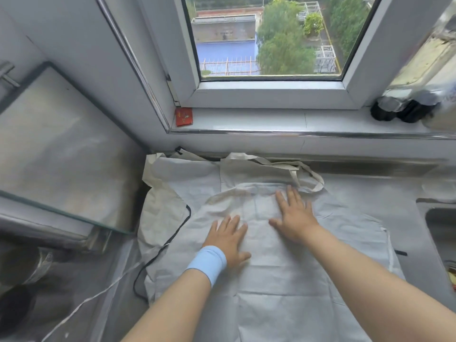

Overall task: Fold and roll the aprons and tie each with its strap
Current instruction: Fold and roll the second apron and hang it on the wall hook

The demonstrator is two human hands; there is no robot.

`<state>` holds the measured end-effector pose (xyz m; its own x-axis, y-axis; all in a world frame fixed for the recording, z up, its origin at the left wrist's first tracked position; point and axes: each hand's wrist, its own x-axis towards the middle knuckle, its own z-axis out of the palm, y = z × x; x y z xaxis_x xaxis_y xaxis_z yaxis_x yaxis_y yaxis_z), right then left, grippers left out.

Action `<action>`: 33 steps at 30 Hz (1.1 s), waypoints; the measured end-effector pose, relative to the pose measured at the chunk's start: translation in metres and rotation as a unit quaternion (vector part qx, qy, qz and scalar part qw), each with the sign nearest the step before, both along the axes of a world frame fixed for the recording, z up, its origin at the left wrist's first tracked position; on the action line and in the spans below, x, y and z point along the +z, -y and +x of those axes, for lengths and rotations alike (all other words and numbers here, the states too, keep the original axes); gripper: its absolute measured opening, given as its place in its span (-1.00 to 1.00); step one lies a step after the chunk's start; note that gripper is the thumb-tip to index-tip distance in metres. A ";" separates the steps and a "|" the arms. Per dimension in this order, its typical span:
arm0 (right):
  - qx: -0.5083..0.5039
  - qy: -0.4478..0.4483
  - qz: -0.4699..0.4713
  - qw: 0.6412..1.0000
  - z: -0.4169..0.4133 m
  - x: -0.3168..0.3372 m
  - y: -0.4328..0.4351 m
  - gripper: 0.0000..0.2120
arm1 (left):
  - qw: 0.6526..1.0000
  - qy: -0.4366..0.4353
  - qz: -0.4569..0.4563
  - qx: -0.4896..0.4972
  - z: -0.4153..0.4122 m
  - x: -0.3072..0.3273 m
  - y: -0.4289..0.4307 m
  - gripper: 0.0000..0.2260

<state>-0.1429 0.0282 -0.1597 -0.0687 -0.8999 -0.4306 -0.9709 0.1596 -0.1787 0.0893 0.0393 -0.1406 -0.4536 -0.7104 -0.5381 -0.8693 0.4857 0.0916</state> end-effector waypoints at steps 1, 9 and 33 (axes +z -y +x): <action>0.000 -0.020 -0.018 1.000 -0.001 0.003 -0.001 -0.18 | 0.999 0.026 0.021 0.006 -0.003 -0.005 -0.001 -0.21; 0.119 0.024 -0.044 0.992 0.047 -0.020 -0.067 -0.22 | 0.993 0.092 -0.011 0.077 -0.029 -0.009 0.033 -0.14; 0.233 -0.048 -0.040 0.970 0.070 -0.023 -0.167 -0.29 | 0.991 0.055 -0.052 0.107 0.039 0.007 -0.129 -0.23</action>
